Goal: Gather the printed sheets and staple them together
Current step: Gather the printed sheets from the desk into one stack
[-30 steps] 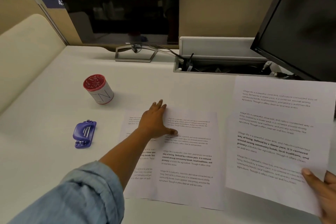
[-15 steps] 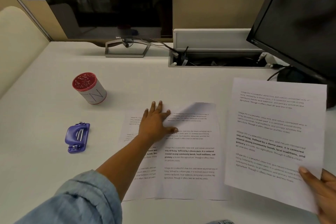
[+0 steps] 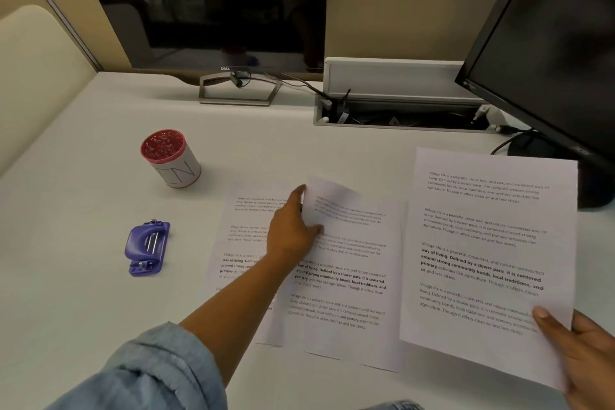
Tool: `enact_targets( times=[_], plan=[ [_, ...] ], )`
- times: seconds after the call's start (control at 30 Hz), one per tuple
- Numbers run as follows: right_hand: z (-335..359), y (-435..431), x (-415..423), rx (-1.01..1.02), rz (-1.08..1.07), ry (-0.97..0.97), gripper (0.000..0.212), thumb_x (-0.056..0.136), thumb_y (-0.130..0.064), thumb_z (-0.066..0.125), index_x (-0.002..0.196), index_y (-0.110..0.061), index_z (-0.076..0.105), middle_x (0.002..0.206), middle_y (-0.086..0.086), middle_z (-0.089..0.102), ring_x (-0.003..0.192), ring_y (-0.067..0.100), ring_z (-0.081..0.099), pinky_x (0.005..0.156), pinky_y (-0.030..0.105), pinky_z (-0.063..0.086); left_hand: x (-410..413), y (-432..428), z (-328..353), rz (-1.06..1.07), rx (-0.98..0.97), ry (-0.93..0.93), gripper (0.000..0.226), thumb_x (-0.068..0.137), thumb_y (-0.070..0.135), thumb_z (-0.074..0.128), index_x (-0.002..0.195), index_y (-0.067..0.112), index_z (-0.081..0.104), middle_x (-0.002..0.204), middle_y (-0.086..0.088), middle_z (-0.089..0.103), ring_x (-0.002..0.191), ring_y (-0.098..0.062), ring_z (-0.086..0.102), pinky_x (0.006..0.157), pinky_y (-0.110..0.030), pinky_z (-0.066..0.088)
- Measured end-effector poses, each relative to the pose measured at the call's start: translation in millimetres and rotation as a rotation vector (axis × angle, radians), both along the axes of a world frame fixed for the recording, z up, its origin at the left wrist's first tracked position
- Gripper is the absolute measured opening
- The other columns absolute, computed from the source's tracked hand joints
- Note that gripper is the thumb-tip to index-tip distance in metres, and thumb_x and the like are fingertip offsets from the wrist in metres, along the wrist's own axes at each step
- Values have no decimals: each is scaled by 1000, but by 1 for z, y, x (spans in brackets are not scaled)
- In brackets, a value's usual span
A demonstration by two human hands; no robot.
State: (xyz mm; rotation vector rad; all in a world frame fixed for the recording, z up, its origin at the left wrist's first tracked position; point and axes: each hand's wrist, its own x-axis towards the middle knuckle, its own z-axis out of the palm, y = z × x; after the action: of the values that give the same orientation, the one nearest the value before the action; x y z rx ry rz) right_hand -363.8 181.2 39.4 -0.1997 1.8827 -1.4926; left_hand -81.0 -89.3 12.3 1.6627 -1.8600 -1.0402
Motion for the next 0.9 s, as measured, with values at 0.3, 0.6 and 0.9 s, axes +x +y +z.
enact_targets(
  times=[0.3, 0.6, 0.9],
  plan=[
    [15, -27, 27, -133, 145, -154, 24, 91, -2, 55, 109, -8, 69, 103, 8, 77, 85, 26, 75, 68, 34, 61, 4, 30, 46, 13, 265, 786, 16, 91, 8, 66, 97, 19, 76, 98, -8, 78, 84, -29, 75, 68, -36, 62],
    [24, -76, 61, -241, 403, -219, 44, 81, -16, 61, 126, -13, 62, 122, 6, 71, 111, 22, 68, 90, 38, 54, 1, 62, 77, 84, 432, 1054, 22, 85, 10, 72, 107, 12, 73, 100, -15, 77, 83, -31, 75, 67, -38, 61],
    [22, -71, 63, -114, 548, -114, 31, 76, -10, 72, 106, -13, 74, 108, 17, 75, 94, 38, 73, 71, 39, 61, 28, 54, 86, -14, 233, 865, 18, 96, 25, 61, 107, 25, 75, 103, -1, 78, 93, -23, 74, 75, -36, 61]
  ],
)
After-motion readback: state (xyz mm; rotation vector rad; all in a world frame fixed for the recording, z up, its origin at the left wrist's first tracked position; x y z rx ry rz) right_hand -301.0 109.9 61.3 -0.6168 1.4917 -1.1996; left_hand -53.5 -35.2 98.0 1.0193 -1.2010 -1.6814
